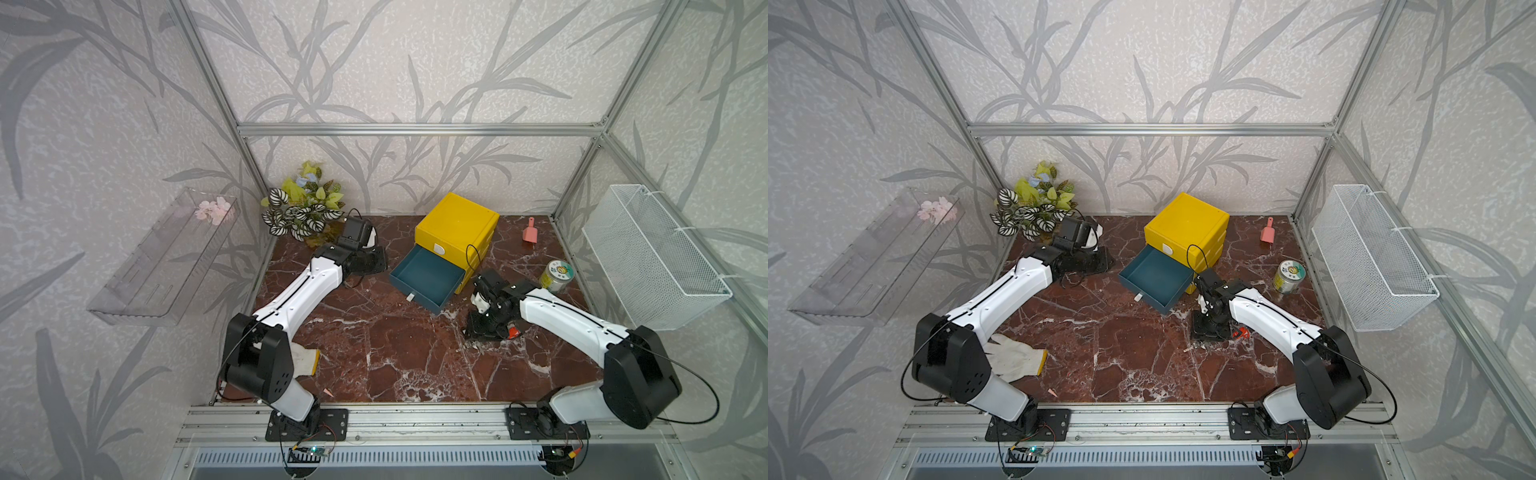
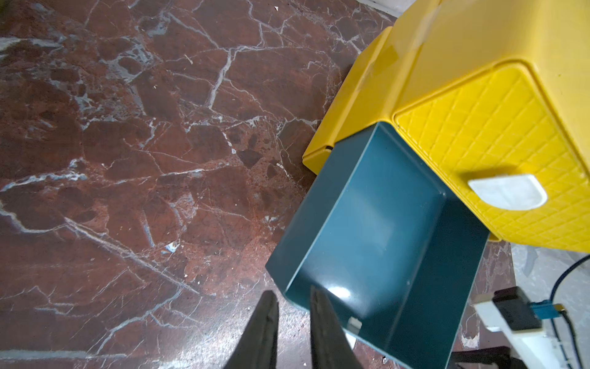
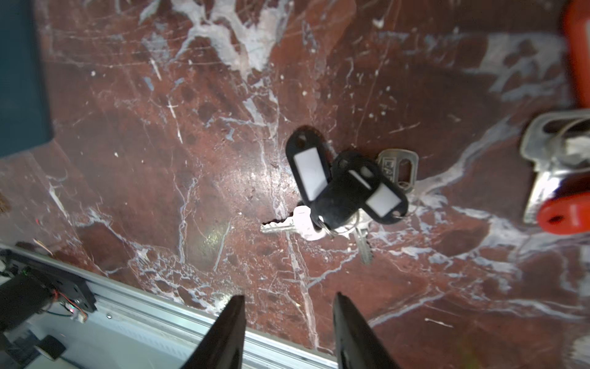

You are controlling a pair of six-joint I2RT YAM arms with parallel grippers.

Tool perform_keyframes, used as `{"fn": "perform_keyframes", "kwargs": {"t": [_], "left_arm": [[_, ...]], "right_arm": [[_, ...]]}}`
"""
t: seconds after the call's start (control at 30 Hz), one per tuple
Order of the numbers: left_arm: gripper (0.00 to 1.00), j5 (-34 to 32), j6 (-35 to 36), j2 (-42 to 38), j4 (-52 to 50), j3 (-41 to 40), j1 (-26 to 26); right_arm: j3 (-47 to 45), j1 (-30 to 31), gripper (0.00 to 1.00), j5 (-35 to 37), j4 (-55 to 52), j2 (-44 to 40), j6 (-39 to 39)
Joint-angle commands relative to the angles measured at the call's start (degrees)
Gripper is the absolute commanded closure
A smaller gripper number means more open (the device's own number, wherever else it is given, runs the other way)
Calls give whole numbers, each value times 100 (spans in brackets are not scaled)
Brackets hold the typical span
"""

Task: Take the keys out of the drawer
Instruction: Place the key at the center of the board, then close the drawer in the storage box.

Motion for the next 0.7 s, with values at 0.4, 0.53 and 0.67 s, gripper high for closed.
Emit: {"fn": "perform_keyframes", "kwargs": {"t": [0.4, 0.53, 0.67], "left_arm": [[85, 1042, 464, -819, 1559, -2098, -348], [84, 1070, 553, -265, 2149, -1969, -392], [84, 1281, 898, 454, 2053, -1305, -393]], "right_arm": [[5090, -1380, 47, 825, -320, 1657, -374], [5410, -1700, 44, 768, -150, 2383, 309], [5528, -1836, 43, 1000, 75, 2622, 382]]}}
